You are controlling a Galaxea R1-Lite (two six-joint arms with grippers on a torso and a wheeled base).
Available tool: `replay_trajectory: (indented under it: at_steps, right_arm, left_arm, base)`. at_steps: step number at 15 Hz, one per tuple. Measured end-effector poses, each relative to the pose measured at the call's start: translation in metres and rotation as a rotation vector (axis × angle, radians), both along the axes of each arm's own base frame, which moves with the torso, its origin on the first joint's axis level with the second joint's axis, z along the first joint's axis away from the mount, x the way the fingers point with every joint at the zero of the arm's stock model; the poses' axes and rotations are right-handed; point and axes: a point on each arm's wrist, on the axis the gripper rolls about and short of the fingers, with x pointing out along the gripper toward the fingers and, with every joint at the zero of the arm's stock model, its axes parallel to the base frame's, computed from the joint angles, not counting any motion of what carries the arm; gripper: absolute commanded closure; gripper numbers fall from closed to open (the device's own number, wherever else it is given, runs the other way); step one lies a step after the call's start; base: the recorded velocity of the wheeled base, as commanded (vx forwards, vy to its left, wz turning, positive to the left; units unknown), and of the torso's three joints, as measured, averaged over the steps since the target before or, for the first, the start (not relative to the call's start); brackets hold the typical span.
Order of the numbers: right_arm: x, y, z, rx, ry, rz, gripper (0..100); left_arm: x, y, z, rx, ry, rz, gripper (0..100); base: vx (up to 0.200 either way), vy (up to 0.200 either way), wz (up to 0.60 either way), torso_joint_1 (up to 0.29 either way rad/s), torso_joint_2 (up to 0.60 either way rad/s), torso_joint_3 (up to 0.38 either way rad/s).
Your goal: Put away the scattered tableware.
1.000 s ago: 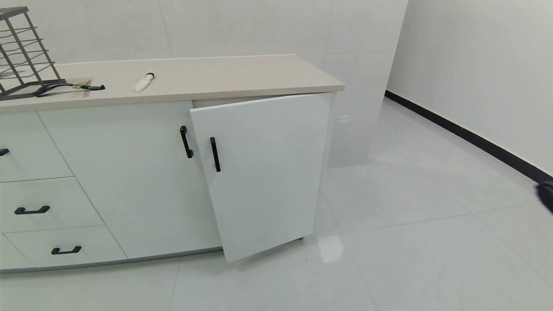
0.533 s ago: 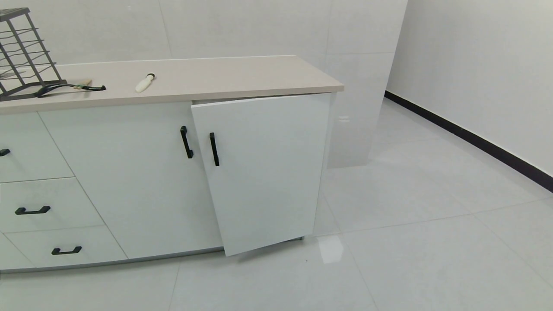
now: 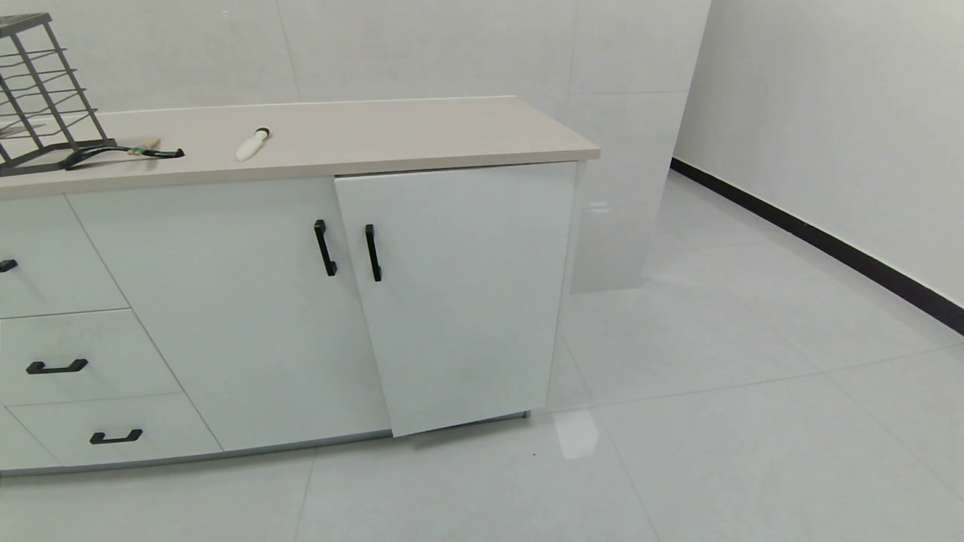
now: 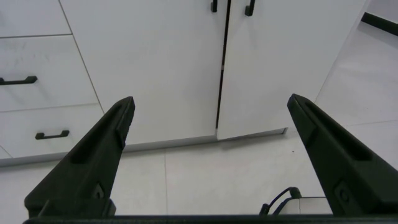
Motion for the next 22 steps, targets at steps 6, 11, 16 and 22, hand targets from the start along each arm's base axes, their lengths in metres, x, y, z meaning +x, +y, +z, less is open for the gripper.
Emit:
replay_trajectory:
  at_steps: [6,11,16,22]
  right_arm:
    - [-0.007,0.002,-0.001,0.007,-0.078,-0.113,100]
    - [-0.010,-0.003,-0.003,-0.179,-0.069,-0.336,100]
    - [-0.010,-0.001,-0.002,-0.151,-0.104,-0.269,100]
    - [-0.009,0.001,-0.009,-0.160,-0.056,-0.140,100]
  left_arm:
    - [0.000,0.000,0.000,0.000,0.000,0.000,0]
    - [0.000,0.000,0.000,-0.005,-0.001,0.020,0]
    - [0.000,0.000,0.000,-0.003,-0.001,0.019,0]
    - [0.000,0.000,0.000,0.003,0.000,0.017,0]
  base:
    - [0.000,0.000,0.00,0.000,0.00,0.000]
    - [0.000,0.000,0.00,0.000,0.00,0.000]
    - [0.160,0.000,0.00,0.004,0.00,0.001]
    - [0.100,0.000,0.00,0.003,0.00,0.001]
